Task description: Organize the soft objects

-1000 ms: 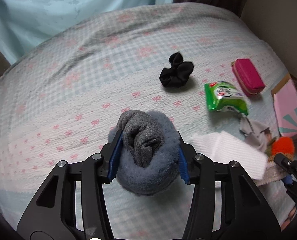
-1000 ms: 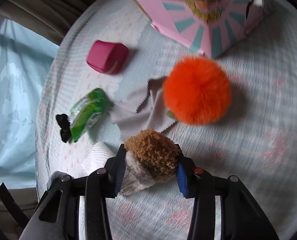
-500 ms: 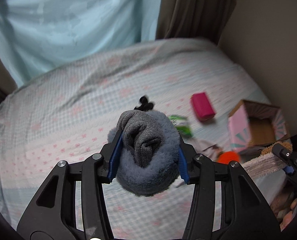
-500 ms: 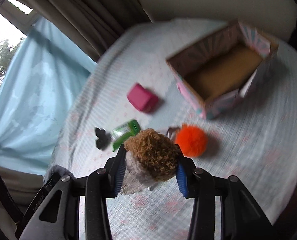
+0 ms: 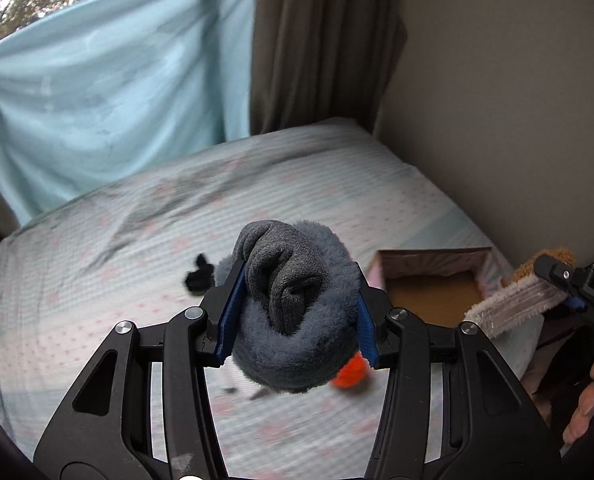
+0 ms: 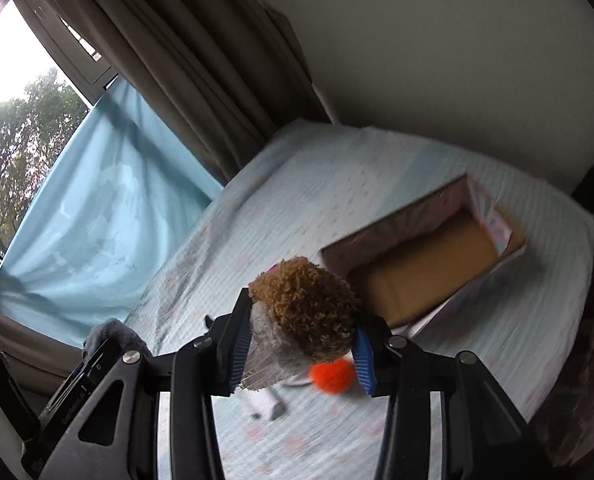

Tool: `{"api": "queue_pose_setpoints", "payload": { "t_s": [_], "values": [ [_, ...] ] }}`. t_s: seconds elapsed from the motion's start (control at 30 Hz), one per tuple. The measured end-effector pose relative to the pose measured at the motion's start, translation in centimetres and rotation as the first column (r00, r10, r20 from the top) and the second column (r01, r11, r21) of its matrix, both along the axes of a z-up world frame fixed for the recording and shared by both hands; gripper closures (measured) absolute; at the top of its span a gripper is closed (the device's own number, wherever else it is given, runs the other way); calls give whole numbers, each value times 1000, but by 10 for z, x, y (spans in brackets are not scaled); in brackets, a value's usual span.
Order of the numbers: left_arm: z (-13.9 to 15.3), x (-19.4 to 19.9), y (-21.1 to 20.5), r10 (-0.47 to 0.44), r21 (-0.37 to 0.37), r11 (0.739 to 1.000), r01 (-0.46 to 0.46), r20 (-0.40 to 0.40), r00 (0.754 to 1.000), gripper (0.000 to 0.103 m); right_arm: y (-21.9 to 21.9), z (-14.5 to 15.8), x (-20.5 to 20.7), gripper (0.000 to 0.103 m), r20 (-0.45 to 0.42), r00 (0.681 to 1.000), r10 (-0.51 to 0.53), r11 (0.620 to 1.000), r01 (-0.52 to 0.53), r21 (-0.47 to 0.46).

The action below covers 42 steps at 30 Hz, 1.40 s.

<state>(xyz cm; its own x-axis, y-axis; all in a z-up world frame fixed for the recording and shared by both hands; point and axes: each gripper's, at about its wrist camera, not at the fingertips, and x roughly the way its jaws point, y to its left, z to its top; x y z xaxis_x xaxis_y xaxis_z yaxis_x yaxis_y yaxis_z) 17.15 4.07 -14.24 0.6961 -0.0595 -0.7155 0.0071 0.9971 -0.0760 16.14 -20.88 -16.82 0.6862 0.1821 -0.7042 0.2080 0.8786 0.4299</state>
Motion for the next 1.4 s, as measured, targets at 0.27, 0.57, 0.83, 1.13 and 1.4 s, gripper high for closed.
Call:
{"api": "queue_pose_setpoints", "payload": {
  "t_s": [0.27, 0.57, 0.83, 1.13, 1.4],
  "values": [
    [-26, 34, -106, 6, -33, 999, -8, -67, 998, 59, -84, -14, 49, 62, -66, 990, 122, 990, -126, -67],
    [-93, 93, -195, -29, -18, 1000, 26, -208, 978, 59, -150, -82, 108, 62, -211, 957, 199, 975, -215, -57],
    [-170, 140, -244, -49, 49, 996, 71, -360, 932, 59, -175, -160, 143, 62, -354, 900, 254, 963, -269, 8],
    [-232, 171, -262, -58, 108, 986, 124, -480, 875, 59, -171, -224, 172, 62, -451, 833, 322, 943, -326, 70],
    [-235, 172, -257, -75, 176, 969, 174, -462, 884, 0, -161, -251, 196, 29, -522, 774, 360, 917, -395, 47]
  ]
}}
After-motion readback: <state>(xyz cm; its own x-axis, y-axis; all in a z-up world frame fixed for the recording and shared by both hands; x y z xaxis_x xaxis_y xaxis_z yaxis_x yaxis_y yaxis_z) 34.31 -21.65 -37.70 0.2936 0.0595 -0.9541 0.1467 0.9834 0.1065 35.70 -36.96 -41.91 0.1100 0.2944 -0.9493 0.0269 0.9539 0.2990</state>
